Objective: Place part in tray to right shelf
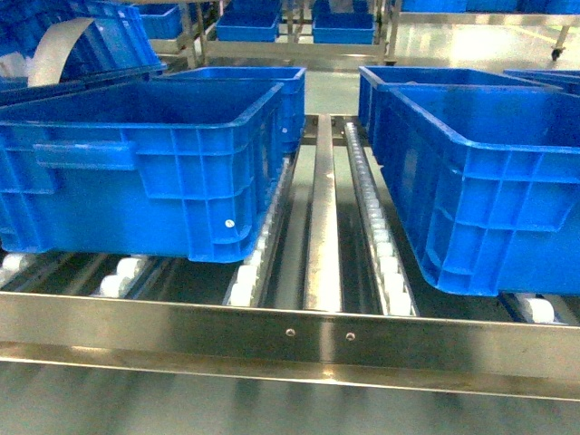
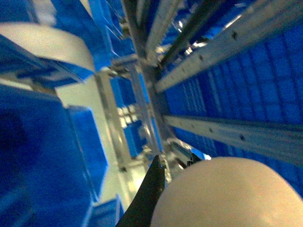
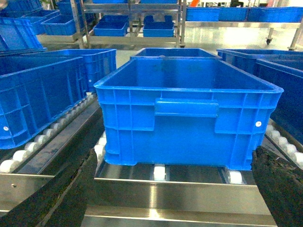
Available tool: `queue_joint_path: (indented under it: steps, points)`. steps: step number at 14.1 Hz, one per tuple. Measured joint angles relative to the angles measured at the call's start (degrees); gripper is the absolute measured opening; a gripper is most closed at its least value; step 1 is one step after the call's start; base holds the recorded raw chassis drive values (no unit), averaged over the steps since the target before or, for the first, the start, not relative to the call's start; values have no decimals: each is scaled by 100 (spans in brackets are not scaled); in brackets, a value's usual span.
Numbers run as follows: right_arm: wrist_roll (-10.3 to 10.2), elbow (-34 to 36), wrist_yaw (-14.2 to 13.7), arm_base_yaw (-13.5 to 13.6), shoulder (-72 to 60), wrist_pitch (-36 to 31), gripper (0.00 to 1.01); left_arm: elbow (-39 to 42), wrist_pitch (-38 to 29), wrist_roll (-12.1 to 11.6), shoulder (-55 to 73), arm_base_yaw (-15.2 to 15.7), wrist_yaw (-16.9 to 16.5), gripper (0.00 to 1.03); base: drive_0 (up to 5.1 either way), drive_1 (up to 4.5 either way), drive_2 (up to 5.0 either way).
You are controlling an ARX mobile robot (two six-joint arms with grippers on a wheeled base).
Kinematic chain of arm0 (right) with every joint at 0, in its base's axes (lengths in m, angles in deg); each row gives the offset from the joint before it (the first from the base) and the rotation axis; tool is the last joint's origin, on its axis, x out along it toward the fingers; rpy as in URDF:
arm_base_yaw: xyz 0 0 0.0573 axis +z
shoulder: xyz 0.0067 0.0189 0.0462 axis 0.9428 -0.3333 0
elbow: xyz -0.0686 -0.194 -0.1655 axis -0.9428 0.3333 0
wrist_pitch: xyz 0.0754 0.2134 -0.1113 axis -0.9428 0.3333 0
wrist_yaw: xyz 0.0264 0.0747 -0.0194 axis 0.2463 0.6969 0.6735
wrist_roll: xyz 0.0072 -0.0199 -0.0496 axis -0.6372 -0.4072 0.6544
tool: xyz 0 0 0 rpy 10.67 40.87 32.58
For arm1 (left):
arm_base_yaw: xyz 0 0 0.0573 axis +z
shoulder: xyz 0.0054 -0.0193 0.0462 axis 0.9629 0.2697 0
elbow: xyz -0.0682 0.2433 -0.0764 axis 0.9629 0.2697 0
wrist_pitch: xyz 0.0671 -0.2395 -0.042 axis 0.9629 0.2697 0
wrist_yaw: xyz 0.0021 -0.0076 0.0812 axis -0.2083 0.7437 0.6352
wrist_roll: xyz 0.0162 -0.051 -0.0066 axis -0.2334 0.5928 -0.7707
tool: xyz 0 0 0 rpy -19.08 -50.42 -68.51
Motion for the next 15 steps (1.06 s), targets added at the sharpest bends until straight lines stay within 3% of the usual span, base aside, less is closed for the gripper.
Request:
queue_joint_path:
  steps: [1,3,4,5,6,7,9,13,15]
  points:
    - [0,0,0,0,0,0,98,-201,203,-415,59,72,487,12,0,0,0]
    - [0,0,0,0,0,0,98,-490,334,-1051,118,15,1025,12,0,0,0]
    - [0,0,2,0,0,2,98,-737,-2,-1766,205,-96,1567,12,0,0,0]
    - [0,0,2,0,0,2,98,-953,-444,-2647,299,-197,1939,12,0,0,0]
    - [0,0,0,0,0,0,98,-1062,-684,-3193,365,-221,2129,12,0,0,0]
    - [0,0,2,0,0,0,98,-1139,-1196,-4081,533,-273,2330,12,0,0,0]
    - [0,0,0,0,0,2,98,-1139,-1078,-5016,656,-278,2396,12,0,0,0]
    - [0,0,0,0,0,0,98,-1069,-892,-4968,608,-264,2323,12,0,0,0]
    - [0,0,0,0,0,0,98,-601,-673,-4564,278,-219,2083,12,0,0,0]
